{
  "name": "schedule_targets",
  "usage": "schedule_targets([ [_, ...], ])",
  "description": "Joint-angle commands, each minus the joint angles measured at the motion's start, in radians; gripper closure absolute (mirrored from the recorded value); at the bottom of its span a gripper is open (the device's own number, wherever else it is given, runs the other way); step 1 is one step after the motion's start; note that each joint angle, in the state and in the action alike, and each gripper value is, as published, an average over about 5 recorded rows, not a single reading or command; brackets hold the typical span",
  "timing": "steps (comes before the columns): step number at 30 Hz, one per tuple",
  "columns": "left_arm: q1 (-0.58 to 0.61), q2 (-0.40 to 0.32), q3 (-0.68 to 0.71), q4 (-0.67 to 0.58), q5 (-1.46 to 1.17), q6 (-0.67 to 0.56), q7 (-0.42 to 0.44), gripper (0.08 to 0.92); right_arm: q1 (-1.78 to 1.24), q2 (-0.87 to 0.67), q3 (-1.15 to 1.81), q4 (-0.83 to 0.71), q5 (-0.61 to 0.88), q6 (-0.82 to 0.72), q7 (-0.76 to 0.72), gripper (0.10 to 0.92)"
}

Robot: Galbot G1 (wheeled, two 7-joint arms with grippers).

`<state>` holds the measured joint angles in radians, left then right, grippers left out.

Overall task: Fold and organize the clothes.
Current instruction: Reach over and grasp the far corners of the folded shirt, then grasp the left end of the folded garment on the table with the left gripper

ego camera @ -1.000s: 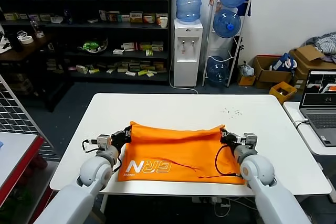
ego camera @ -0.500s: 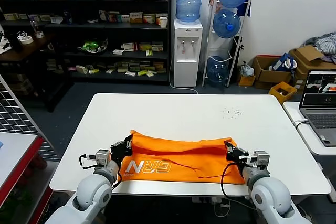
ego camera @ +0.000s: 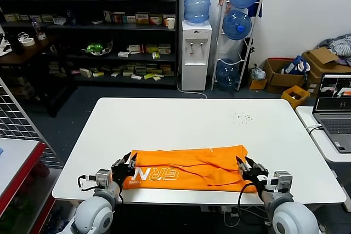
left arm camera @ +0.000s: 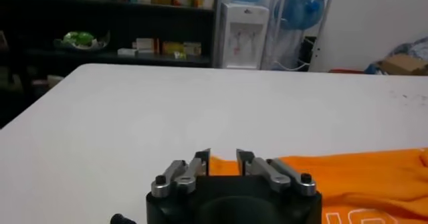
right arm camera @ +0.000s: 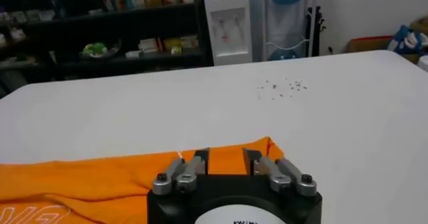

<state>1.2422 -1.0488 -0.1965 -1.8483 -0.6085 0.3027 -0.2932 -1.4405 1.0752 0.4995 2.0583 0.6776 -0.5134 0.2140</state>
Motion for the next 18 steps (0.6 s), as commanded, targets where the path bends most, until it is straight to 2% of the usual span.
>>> schedule_targets([
  [1,0.040,-0.023,-0.006,0.019,0.015,-0.002,-0.005,0.531,-0.052,0.012,0.027,0.035,-0.021,0.009,-0.005,0.459],
  [7,0.025,-0.043,0.002,0.109,0.023,-0.030,0.003,0.366,-0.060,0.017,0.031,0.037,-0.027,0.013,-0.006,0.294],
  [11,0.010,-0.047,0.007,0.162,0.024,-0.046,0.008,0.256,-0.060,0.018,0.034,0.038,-0.027,0.013,-0.005,0.218],
  [15,-0.003,-0.050,0.009,0.196,0.022,-0.059,0.009,0.187,-0.059,0.020,0.034,0.037,-0.027,0.011,-0.004,0.204],
  [18,-0.011,-0.050,0.011,0.206,0.018,-0.069,0.011,0.202,-0.058,0.020,0.033,0.035,-0.027,0.010,-0.003,0.203],
])
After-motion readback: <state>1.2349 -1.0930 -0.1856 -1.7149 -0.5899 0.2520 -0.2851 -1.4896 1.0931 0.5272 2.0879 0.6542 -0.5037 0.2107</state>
